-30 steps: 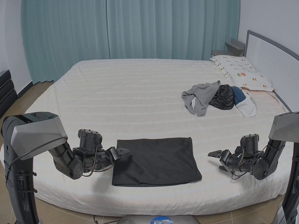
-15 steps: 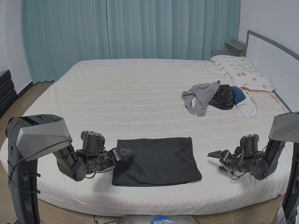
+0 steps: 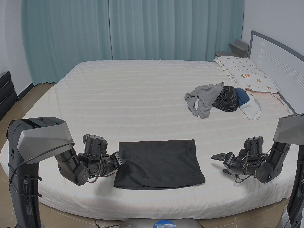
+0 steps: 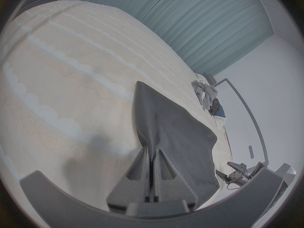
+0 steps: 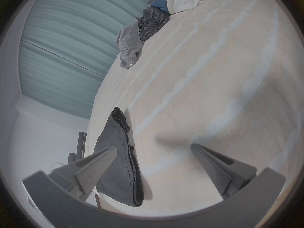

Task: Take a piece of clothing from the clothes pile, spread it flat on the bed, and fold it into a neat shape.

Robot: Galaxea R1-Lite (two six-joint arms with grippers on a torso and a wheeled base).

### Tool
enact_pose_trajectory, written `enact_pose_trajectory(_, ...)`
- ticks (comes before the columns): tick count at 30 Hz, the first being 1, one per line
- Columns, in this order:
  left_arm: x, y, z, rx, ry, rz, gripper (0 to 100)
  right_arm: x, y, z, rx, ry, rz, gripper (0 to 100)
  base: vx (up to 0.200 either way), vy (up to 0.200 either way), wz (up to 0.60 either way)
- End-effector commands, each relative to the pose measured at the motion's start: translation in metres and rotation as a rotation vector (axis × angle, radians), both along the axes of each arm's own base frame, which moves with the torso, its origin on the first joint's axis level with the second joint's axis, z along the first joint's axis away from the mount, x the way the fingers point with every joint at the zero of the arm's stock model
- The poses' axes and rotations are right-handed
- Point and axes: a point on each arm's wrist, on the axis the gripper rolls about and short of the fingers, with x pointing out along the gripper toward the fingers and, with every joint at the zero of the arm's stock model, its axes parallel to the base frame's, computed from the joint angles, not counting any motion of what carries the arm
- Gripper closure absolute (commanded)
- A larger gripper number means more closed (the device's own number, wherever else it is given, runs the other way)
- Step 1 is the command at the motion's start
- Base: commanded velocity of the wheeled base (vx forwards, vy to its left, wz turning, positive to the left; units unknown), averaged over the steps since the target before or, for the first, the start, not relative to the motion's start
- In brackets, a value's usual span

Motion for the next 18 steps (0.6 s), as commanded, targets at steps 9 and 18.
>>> enact_pose_trajectory(9, -0.0033, 0.0017, 0.0003, 0.008, 0.009, 0.031, 100, 0.0003, -0.0004, -0.0003, 0.002, 0.000, -0.002, 0, 0.000, 0.000, 0.00)
enact_pose_trajectory(18, -0.0011, 0.0069, 0.0005, 0.008, 0.008, 0.050, 100, -0.0005, -0.0005, -0.0012, 0.001, 0.005, -0.002, 0, 0.000, 0.000, 0.00)
